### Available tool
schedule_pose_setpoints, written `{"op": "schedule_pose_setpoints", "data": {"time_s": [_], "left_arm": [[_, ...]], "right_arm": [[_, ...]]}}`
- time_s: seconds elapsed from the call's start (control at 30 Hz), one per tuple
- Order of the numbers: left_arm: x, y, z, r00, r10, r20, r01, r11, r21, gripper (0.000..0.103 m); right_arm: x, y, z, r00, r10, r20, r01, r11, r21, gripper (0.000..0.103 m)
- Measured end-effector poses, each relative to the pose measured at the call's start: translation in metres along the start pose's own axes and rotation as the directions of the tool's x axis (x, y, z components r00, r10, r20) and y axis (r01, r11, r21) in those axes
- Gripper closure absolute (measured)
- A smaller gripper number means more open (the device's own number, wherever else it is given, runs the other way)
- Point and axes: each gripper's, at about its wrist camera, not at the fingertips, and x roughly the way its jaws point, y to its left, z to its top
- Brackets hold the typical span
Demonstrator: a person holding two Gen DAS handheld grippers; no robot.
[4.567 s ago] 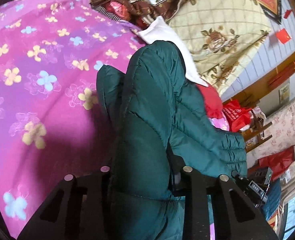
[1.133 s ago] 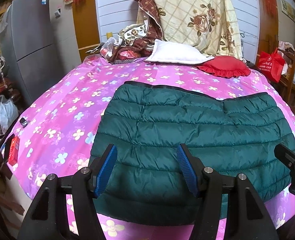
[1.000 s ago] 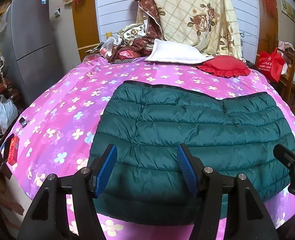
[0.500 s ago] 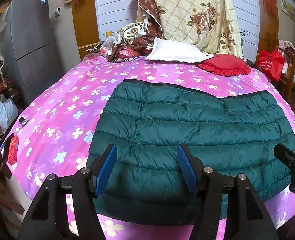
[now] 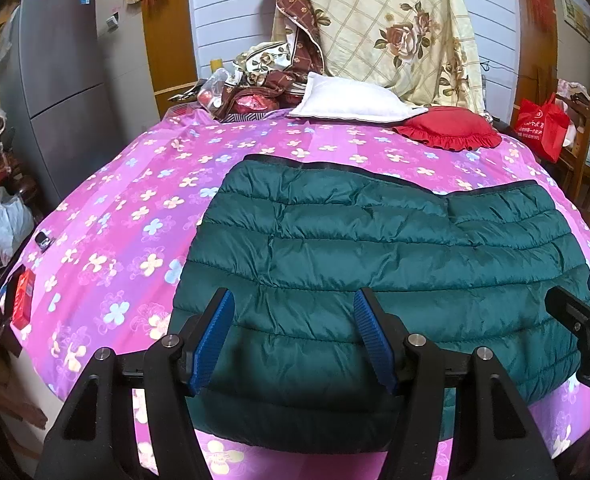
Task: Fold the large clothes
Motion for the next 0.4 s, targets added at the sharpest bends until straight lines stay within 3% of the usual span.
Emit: {"op": "schedule_pose_setpoints", "data": {"time_s": [0.4], "left_arm": [[0.009, 0.006, 0.001, 1.0, -0.005, -0.002, 0.005, 1.0, -0.018, 0.059]], "right_arm": [[0.011, 0.002, 0.001, 1.0, 0.001, -0.011, -0.001, 1.0, 0.001, 0.006]]}}
